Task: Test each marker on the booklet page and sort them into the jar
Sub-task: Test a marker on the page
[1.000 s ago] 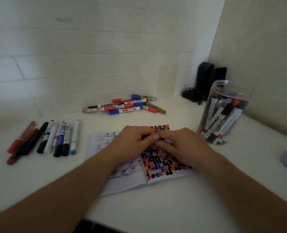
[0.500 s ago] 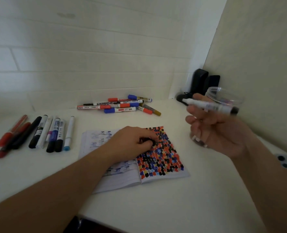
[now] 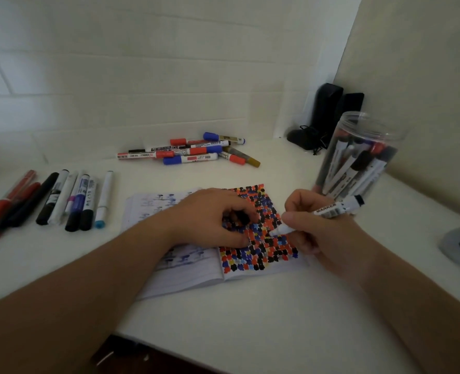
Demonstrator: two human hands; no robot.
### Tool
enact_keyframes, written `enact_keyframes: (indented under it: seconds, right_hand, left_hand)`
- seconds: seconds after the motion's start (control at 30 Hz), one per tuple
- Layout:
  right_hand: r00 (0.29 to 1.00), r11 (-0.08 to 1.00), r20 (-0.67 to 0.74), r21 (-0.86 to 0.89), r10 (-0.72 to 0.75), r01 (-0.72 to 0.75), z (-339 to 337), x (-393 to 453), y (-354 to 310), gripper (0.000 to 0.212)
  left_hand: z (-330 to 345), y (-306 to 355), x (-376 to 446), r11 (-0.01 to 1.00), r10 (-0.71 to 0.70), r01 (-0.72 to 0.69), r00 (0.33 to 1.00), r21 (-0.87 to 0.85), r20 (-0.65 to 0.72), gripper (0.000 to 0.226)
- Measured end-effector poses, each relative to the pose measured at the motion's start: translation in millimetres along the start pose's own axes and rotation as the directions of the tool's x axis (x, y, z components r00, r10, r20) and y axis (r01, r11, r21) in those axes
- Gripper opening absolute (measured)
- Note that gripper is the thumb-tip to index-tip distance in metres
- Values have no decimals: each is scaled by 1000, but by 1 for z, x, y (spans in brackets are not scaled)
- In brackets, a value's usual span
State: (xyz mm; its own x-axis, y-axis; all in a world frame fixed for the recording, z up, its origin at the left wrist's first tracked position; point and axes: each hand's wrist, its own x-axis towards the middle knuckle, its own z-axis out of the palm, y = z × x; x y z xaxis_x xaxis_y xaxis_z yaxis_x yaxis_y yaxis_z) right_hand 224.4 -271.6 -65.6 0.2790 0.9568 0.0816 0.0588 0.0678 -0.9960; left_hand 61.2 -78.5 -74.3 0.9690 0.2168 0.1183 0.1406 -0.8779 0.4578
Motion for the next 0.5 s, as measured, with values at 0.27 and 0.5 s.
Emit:
enact_keyframes:
  seconds: [0.27, 0.5]
  right_hand:
    - [999, 979, -53, -204, 4, -14, 4, -4, 1, 22]
    - [990, 936, -134, -342, 40, -85, 10, -5, -1, 33]
  left_hand:
    - [1, -2, 0, 999, 29, -30, 999, 41, 12, 46]
    - [2, -3, 1, 999, 36, -36, 999, 20, -10, 43]
